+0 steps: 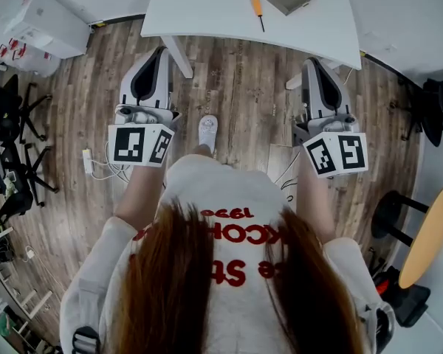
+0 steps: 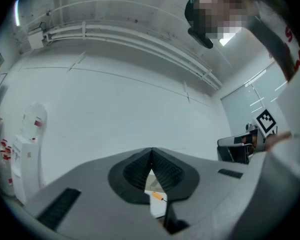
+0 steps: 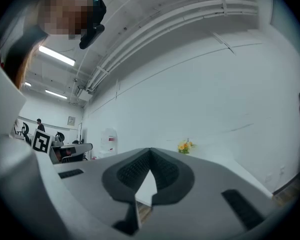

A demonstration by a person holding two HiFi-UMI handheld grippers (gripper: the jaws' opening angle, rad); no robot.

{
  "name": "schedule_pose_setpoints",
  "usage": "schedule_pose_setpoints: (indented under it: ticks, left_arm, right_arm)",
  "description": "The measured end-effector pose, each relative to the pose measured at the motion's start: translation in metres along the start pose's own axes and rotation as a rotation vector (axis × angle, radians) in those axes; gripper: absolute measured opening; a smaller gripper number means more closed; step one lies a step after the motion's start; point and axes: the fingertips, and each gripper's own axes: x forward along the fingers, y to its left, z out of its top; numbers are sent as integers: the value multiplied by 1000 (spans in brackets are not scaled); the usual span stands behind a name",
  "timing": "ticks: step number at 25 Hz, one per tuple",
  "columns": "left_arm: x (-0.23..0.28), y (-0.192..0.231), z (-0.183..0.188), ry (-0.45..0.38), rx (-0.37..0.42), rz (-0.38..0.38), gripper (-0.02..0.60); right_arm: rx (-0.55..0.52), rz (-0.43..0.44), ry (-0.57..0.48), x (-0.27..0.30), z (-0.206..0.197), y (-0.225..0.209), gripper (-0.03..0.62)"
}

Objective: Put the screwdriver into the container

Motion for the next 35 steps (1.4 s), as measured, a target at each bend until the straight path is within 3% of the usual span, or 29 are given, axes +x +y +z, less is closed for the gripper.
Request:
schedule_pose_setpoints:
  ticks: [15,29,35]
  left_arm:
    - [134,72,-15,-20,-20,-108,6]
    - [162,91,-44,29,-56,-139,6]
    - [178,99,-51,35,-50,-116,6]
  right_arm:
    - [-1,-65,-13,125,4,-39,3]
    - [37,-145,9,140,-8,-65,4]
    - [53,-135,-2,160,-12,-82,4]
